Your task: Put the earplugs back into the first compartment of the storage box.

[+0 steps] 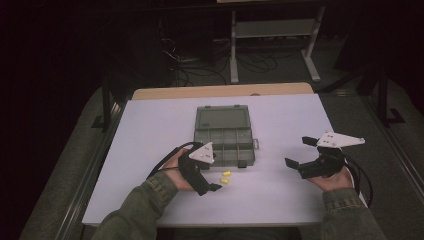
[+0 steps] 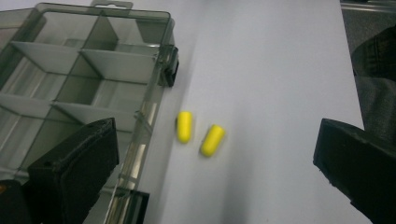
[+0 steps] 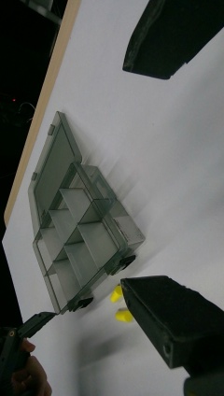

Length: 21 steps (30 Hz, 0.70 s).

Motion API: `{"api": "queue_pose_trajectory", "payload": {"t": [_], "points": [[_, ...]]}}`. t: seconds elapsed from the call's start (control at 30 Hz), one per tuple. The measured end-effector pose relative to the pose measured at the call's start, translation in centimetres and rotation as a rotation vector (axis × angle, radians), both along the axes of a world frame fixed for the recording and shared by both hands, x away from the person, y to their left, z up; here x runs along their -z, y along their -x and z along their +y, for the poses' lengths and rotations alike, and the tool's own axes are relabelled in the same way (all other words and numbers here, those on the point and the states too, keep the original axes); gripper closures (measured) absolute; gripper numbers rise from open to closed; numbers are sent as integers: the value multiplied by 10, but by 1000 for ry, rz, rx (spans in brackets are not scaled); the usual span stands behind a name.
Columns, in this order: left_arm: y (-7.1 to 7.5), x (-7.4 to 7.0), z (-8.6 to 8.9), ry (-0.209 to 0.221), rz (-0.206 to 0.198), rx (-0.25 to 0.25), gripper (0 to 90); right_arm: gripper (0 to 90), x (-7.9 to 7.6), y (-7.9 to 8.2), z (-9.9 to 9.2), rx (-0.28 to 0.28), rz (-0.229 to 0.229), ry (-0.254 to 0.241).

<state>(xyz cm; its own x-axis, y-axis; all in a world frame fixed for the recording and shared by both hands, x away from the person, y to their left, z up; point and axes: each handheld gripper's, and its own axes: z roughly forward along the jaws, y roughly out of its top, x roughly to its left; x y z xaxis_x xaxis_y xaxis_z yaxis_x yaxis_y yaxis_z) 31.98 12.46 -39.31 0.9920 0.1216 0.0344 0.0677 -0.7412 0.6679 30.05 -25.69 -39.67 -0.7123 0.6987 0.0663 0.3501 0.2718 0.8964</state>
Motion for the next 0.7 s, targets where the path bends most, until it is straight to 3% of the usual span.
{"api": "queue_pose_trajectory", "payload": {"t": [0.17,0.2,0.3,0.33,0.4,0.7], "points": [[2,7,-9,-36,1,28,18,0,0,0,1,0,1,12],[3,8,-10,-34,-15,34,41,0,1,0,1,0,2,14],[4,8,-12,-23,-12,52,97,0,1,0,2,-2,1,14],[5,11,-15,-39,2,72,143,0,1,-1,1,-4,2,14],[5,14,-17,-58,5,81,150,0,1,-1,2,-5,4,15],[-1,22,-22,-78,15,91,243,0,2,-1,3,-13,8,20]]}}
